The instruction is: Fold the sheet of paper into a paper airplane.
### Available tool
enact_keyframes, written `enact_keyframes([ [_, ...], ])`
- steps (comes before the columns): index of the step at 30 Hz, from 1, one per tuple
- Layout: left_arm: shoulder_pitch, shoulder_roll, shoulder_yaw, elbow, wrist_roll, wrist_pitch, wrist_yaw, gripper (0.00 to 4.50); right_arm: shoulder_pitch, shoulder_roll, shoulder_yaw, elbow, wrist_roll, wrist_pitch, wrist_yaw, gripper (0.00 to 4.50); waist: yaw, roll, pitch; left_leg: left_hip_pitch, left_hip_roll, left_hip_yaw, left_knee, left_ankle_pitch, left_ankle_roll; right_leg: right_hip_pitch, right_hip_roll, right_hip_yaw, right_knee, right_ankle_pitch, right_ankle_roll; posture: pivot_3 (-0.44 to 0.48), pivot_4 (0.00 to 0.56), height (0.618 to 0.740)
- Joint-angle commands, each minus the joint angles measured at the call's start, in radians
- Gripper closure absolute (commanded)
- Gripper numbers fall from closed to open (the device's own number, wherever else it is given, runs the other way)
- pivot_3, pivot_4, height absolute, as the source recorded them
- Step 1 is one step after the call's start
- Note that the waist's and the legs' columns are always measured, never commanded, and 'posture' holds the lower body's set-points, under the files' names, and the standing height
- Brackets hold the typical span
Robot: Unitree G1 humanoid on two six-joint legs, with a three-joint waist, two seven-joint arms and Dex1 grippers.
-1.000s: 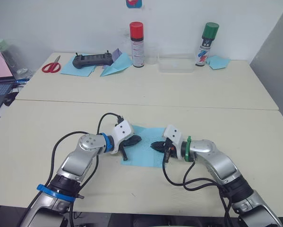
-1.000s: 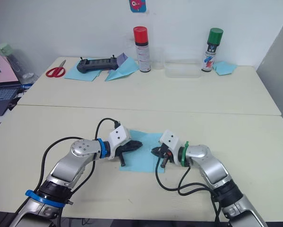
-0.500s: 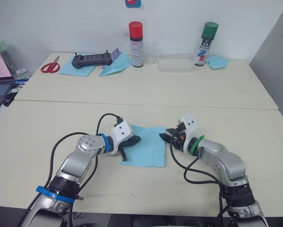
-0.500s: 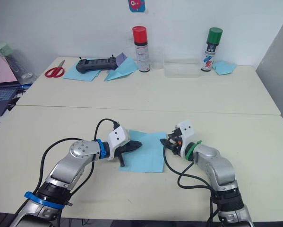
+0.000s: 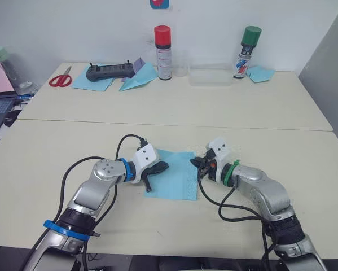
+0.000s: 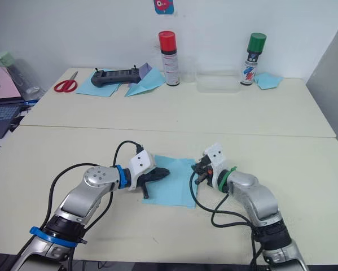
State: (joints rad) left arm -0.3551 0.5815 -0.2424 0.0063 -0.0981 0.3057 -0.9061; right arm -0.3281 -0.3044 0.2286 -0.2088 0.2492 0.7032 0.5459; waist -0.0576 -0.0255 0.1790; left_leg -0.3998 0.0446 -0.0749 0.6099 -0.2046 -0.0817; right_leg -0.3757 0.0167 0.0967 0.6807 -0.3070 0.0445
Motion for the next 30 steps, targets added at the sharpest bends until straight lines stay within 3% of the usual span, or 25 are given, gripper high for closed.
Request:
enact_keyframes([
  [1,0.023,0.013,-0.025,0.029,0.039,0.008,0.0,4.5,0.006,-0.025,0.033,-0.018,-0.034,-0.106,0.04,4.44,0.0,0.0,0.0,0.0,0.0,0.0,0.0,0.0,0.0,0.0,0.0,0.0,0.0,0.0,0.0,0.0,0.15,0.74],
  [9,0.0,-0.003,0.016,0.095,0.01,0.029,0.015,4.5,-0.005,-0.035,0.112,-0.004,-0.079,-0.185,0.086,4.44,0.0,0.0,0.0,0.0,0.0,0.0,0.0,0.0,0.0,0.0,0.0,0.0,0.0,0.0,0.0,0.0,0.15,0.74],
  [17,-0.056,-0.053,0.125,0.129,-0.135,0.23,0.019,4.5,-0.03,-0.038,0.173,0.054,-0.166,-0.211,0.085,4.44,0.0,0.0,0.0,0.001,0.0,0.0,0.001,0.0,0.0,0.001,0.0,0.0,0.001,0.0,0.0,0.0,0.15,0.74],
  [24,-0.096,-0.033,0.132,0.104,-0.193,0.273,-0.037,4.5,-0.054,-0.042,0.202,0.095,-0.221,-0.224,0.094,4.44,-0.001,0.0,0.0,0.0,0.0,0.0,0.0,0.0,0.0,0.0,0.0,0.0,0.001,0.0,0.0,0.0,0.15,0.74],
  [30,-0.162,-0.086,0.106,0.098,-0.187,0.246,-0.026,4.5,-0.066,-0.051,0.207,0.11,-0.241,-0.217,0.115,4.44,0.0,-0.001,0.0,0.0,0.0,0.0,0.001,0.0,0.0,0.0,0.0,0.0,0.001,0.0,0.0,0.0,0.15,0.74],
])
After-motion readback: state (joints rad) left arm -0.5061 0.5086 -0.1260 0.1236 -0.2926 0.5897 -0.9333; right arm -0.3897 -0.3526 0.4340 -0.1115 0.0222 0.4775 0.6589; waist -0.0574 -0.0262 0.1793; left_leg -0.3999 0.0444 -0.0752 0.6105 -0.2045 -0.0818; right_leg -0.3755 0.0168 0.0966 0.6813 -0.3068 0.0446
